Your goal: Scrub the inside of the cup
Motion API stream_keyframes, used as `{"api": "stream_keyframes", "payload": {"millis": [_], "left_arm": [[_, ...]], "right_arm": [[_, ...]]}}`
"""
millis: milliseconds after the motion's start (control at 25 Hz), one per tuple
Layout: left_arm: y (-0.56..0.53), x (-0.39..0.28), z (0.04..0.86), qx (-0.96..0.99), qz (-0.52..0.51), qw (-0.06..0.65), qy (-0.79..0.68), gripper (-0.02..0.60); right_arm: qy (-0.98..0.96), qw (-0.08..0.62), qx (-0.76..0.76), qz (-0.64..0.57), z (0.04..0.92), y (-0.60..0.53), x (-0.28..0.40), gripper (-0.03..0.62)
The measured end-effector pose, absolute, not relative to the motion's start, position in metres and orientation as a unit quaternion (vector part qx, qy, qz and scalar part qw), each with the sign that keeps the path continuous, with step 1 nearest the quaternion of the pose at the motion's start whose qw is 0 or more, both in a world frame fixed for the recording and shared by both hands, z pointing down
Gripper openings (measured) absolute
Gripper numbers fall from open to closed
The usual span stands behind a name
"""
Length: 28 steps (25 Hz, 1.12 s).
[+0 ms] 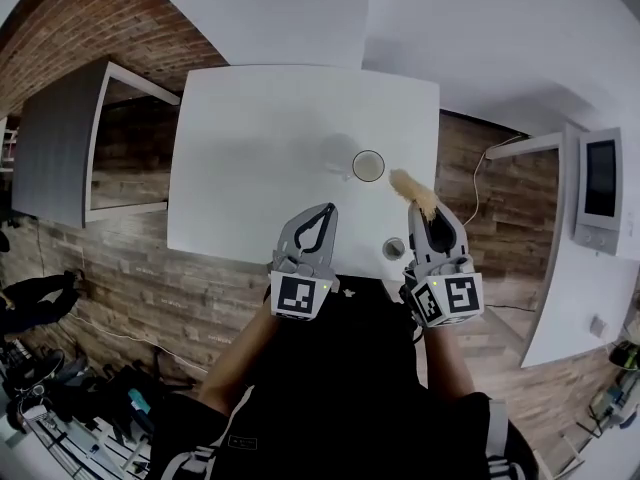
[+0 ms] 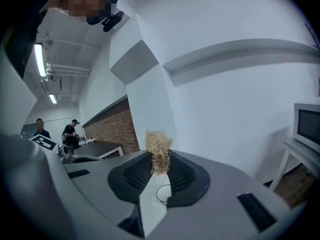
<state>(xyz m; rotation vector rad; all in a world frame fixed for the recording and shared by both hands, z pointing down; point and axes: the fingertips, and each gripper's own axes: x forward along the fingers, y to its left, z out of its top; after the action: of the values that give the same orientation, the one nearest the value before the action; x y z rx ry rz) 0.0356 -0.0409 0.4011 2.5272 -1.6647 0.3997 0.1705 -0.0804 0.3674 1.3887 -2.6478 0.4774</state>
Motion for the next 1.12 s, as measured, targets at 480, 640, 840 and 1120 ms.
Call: {"api": "stream_keyframes", "payload": {"millis": [480, 640, 840, 1120], "left_arm": [[-0.075, 0.045, 0.525, 0.857, 0.229, 0.089, -0.453, 0.005], [-0.082, 0.055, 0.56, 0.861, 0.257, 0.102, -0.427, 0.063], [-0.101, 0.063, 0.599, 0.859, 0.289, 0.111, -0.408, 0.131], [-0.108, 0.073, 0.619, 0.868, 0.301, 0.123, -0.375, 0.099]], "right_arm": [[-0.867, 0.185, 0.435, 0.156, 0.444, -0.108, 0.146, 0.057], [-0.865, 0.232, 0.417, 0.155, 0.472, -0.116, 0.138, 0.057], [-0.861, 0.307, 0.38, 0.142, 0.503, -0.13, 0.127, 0.057], [-0.843, 0.427, 0.287, 0.158, 0.546, -0.131, 0.108, 0.055]]}}
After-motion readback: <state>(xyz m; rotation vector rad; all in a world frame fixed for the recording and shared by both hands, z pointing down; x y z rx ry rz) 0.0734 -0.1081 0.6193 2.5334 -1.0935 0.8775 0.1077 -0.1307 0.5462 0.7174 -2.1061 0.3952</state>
